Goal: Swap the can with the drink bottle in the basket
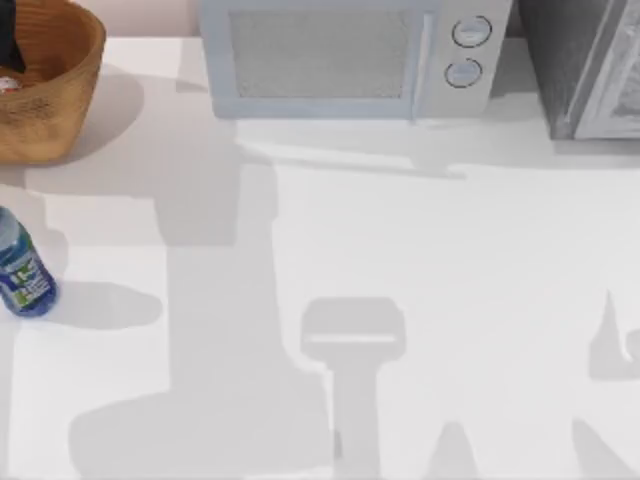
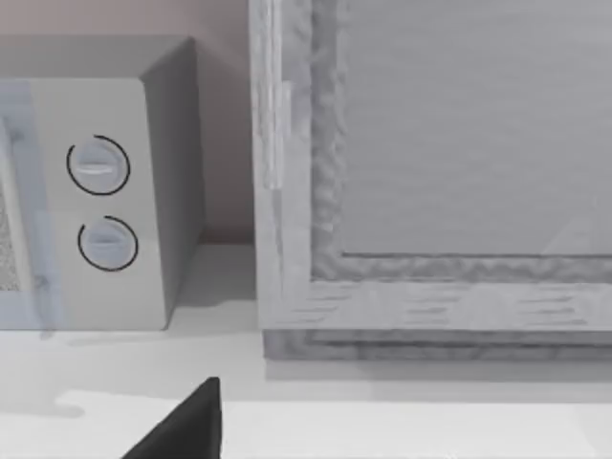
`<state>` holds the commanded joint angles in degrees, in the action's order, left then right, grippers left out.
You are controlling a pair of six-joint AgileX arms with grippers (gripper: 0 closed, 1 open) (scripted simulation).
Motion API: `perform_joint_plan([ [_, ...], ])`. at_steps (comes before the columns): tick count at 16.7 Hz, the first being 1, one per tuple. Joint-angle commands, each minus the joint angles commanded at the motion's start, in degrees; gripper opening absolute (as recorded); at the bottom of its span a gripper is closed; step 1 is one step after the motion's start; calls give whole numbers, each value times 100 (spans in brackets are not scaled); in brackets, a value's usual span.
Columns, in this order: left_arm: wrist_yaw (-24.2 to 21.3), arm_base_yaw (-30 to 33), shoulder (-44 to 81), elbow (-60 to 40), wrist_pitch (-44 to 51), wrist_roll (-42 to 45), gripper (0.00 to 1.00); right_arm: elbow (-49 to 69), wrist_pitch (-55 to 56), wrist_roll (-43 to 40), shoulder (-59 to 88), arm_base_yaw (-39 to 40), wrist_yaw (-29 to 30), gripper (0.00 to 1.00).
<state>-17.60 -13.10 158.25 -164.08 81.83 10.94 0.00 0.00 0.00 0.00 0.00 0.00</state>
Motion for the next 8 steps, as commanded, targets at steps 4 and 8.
perform_joint_plan([
  [4, -28, -13, 176, -197, 87, 6, 100, 0, 0, 0, 0, 0, 0, 100],
  [8, -39, 55, 75, -298, 71, 25, 100, 0, 0, 0, 0, 0, 0, 100],
])
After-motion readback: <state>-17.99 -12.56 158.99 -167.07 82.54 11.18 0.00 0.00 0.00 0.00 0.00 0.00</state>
